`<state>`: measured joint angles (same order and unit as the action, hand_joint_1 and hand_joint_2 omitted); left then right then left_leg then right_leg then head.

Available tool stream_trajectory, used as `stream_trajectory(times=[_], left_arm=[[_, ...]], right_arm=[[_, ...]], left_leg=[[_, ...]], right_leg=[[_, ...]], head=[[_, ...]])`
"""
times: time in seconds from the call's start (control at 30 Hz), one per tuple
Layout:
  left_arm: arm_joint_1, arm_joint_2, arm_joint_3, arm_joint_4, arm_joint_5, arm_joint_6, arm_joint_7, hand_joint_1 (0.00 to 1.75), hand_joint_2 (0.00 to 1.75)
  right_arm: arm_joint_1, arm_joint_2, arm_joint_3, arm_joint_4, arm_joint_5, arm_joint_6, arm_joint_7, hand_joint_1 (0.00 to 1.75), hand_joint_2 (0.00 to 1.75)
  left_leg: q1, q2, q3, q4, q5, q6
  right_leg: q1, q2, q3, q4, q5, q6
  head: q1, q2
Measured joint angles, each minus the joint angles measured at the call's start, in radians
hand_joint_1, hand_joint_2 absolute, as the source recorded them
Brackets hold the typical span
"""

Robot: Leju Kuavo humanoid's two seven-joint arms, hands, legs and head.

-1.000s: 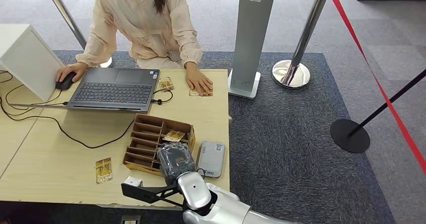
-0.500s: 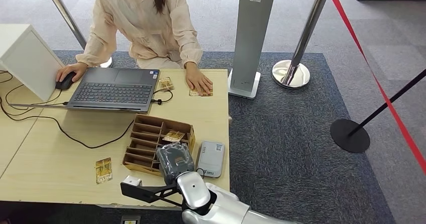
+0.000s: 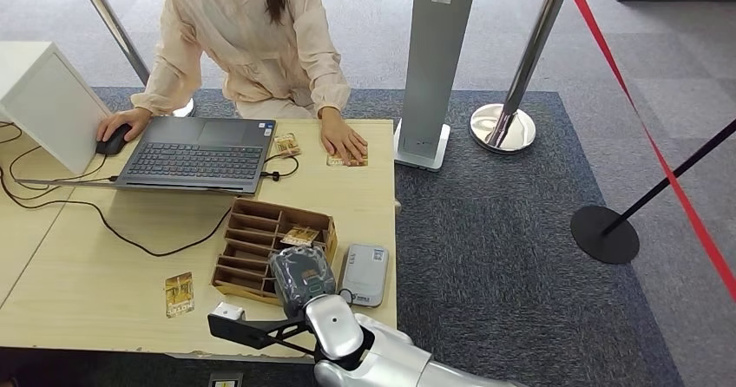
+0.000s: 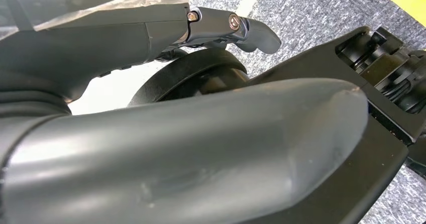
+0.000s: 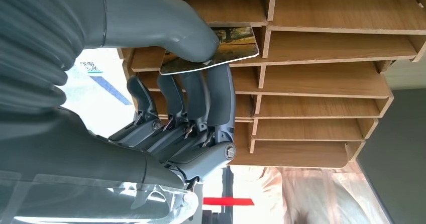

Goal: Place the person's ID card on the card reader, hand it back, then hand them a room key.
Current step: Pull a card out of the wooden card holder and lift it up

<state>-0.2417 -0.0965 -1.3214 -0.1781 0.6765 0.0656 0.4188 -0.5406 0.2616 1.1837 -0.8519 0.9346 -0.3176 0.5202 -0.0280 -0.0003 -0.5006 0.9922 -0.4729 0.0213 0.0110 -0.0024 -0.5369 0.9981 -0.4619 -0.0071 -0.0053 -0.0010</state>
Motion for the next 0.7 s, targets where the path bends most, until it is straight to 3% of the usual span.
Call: stream_trajectory(times=[0.6,0.7], left_arm=[[0.006,0.0,0.0,0.0,0.0,0.013,-0.012,0.0,0.0],[0.016,0.001,0.0,0.0,0.002,0.031,-0.044,0.0,0.0]], right_arm=[[-0.004,-0.01,0.0,-0.152,0.068,0.008,0.039,1.28,1.75],[-0.004,-0.017,0.0,-0.202,0.088,0.018,0.05,1.23,1.75]], left_leg=[[0.0,0.0,0.0,0.0,0.0,0.0],[0.0,0.0,0.0,0.0,0.0,0.0]], right_leg=[[0.0,0.0,0.0,0.0,0.0,0.0],[0.0,0.0,0.0,0.0,0.0,0.0]], head=[[0.0,0.0],[0.0,0.0]])
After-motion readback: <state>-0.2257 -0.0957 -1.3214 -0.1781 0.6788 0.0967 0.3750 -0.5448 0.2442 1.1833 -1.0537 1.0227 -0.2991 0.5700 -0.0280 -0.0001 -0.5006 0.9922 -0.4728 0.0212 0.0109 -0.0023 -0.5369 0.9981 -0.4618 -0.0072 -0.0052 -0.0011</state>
